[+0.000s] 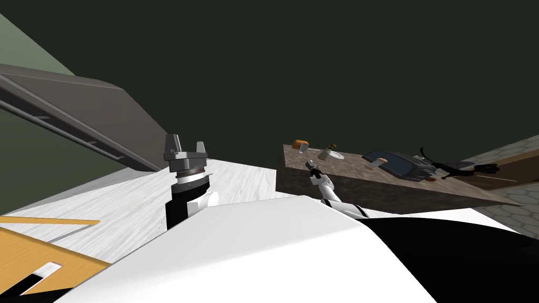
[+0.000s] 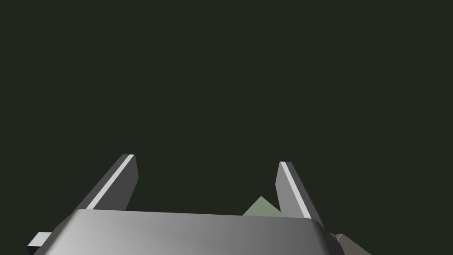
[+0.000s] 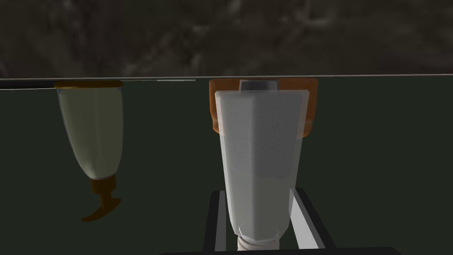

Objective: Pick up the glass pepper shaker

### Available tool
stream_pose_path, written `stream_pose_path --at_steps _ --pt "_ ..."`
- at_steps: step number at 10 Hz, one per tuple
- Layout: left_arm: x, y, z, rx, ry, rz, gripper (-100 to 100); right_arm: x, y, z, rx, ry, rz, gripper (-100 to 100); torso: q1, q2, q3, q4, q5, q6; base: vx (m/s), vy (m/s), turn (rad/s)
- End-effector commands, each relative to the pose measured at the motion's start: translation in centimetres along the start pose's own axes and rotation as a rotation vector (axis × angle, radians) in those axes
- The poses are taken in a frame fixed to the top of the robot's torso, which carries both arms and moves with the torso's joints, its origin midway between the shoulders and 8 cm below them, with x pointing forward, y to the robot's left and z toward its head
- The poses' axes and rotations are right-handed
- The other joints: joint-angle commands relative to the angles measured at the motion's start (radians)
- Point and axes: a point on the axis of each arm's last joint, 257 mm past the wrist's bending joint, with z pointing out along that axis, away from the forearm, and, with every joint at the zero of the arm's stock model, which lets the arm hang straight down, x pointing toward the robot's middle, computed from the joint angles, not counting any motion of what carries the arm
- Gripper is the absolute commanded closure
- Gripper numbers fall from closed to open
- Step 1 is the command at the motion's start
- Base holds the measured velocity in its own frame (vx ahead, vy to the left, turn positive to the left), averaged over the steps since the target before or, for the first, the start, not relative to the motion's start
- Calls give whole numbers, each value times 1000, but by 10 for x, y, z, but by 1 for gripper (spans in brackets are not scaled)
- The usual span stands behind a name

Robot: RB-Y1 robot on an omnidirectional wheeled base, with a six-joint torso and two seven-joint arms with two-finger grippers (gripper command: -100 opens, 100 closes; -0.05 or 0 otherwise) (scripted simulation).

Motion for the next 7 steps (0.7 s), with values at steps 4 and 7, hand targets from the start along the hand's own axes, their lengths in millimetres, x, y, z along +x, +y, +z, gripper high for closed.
stream_pose_path --at_steps 4,7 --pt "0 0 0 0 0 0 0 23 -27 -27 56 34 22 100 -2 0 -1 -2 -3 1 11 -13 93" --pt "0 0 0 0 0 0 0 23 -41 -43 81 28 24 100 -2 -1 -2 -3 -4 1 7 -12 83"
